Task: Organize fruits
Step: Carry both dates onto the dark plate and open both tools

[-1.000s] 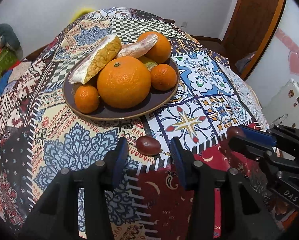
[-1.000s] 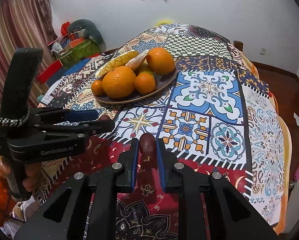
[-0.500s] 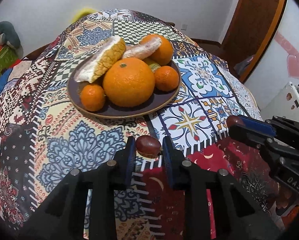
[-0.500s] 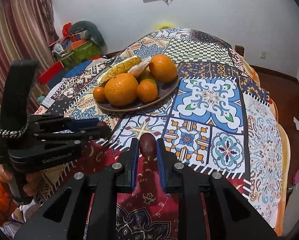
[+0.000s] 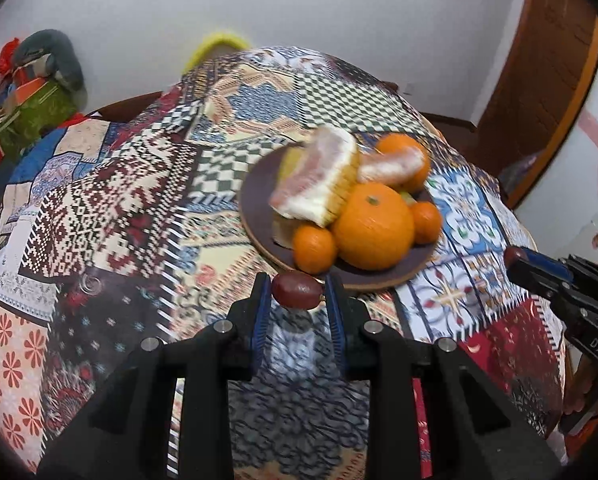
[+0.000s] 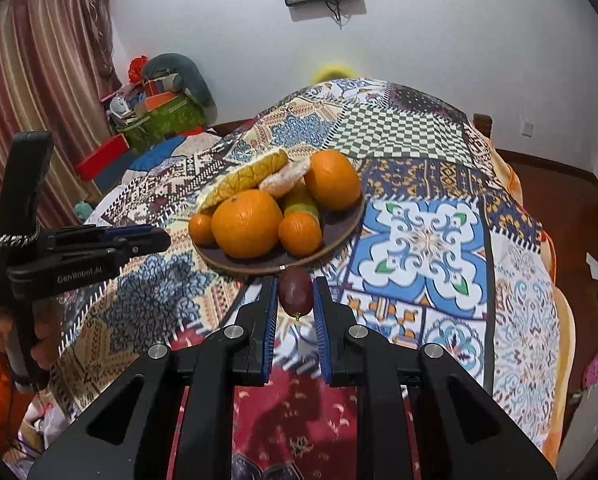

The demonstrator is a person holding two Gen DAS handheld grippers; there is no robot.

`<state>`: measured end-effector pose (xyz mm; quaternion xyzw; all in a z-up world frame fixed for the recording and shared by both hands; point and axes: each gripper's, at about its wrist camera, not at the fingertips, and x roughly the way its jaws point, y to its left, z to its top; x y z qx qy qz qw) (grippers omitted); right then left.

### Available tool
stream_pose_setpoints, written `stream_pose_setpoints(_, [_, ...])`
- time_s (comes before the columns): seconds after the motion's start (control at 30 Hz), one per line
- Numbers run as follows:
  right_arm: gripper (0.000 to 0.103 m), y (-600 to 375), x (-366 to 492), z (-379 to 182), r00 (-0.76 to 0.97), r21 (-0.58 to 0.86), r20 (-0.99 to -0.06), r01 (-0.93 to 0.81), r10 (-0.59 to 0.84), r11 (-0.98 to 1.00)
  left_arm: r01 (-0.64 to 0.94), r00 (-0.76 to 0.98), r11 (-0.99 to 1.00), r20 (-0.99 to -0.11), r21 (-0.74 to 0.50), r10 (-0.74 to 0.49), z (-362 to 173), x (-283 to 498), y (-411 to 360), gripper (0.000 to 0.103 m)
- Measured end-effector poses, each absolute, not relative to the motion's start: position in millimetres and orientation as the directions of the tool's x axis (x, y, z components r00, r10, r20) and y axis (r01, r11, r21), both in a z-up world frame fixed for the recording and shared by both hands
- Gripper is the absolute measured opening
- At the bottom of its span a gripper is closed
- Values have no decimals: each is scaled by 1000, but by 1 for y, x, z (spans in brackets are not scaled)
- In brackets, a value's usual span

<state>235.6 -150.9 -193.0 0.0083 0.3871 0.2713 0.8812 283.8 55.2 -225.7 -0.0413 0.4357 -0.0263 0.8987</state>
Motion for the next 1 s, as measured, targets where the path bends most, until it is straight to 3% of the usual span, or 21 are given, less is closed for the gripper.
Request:
stream_pose_setpoints(0.7, [16,-120,285,-190,574,139,-681,-508,454,850,-17,665,996,-744,-92,-57,-206,350,82,28])
stream_pose_setpoints(1.0, [16,-124,311,-203,564,119,-713,-489,417,864,-15,639,996,-767,-87,-57,-222,376,79,28])
